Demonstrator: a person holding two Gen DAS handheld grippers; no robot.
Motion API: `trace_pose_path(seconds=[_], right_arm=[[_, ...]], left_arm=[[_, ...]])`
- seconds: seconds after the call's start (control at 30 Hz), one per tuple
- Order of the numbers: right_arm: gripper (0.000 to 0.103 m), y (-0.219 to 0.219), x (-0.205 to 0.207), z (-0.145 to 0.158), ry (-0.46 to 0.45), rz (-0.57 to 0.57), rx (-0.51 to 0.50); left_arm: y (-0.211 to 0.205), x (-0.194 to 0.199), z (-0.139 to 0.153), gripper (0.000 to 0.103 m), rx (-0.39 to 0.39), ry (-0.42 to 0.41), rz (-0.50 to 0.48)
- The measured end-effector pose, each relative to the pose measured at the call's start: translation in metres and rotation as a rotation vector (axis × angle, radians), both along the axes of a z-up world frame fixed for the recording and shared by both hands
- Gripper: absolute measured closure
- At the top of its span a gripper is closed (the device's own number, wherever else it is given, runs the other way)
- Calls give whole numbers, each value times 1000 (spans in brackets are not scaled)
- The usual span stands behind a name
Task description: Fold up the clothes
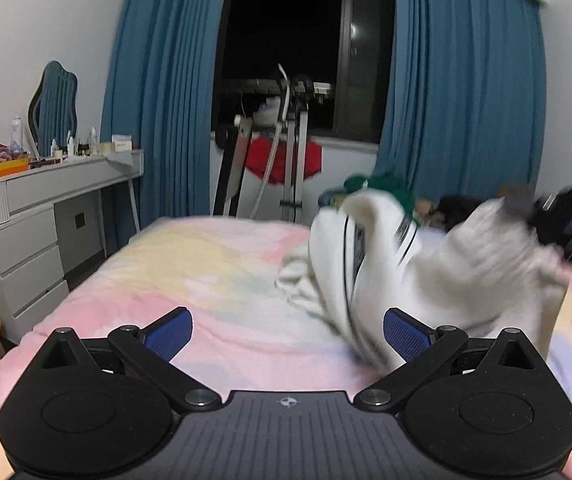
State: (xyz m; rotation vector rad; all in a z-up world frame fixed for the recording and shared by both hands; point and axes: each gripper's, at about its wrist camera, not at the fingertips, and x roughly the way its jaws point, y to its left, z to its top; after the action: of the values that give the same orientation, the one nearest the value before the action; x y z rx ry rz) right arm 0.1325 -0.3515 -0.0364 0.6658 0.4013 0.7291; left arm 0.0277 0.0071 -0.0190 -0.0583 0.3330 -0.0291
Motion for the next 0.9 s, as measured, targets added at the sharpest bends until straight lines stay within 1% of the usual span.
trace_pose_path(seconds=[0.03,0.1,0.2,0.27,0.3,0.33,0.37,0.4,0.43,0.57,0.6,0.67,0.73,0.83,0.9], right_arm=[[90,12,5,-2,23,87,-30],[89,32,9,-6,72,202,-106],[89,48,12,-13,129,281,-230],[89,40,12,-12,131,268,-233],[78,31,12,-10,130,246,-212],[61,23,10,-9,125,225,-191],[52,15,7,-7,120,204,-170],[35,7,5,-5,114,178,-154],[31,-1,4,-6,113,147,-139],[31,-30,6,-15,179,29,-48],[31,-33,3,-17,184,12,-38],[31,-40,-2,-21,191,-20,-21],[29,-37,-10,-20,180,-43,-63],[29,-36,-8,-26,197,-38,-72],[29,-35,-6,-30,210,-34,-76]], left_arm=[[2,-3,3,1,-13,-19,1],[4,-6,8,1,-31,-38,-2],[4,-6,9,1,-38,-33,-17],[-2,-4,6,1,-8,-21,-25],[-5,-3,5,1,8,-17,-28],[-9,-2,2,1,28,-8,-38],[-13,-2,0,1,47,1,-48],[-17,-1,-2,1,67,10,-57],[-21,0,-4,1,87,20,-67],[-39,-1,-14,1,158,43,-135],[-44,-1,-16,1,172,50,-156],[-58,-2,-25,1,226,63,-203],[-73,-3,-35,1,307,64,-234],[-98,-6,-54,1,458,71,-258],[-106,-7,-62,2,514,76,-263]])
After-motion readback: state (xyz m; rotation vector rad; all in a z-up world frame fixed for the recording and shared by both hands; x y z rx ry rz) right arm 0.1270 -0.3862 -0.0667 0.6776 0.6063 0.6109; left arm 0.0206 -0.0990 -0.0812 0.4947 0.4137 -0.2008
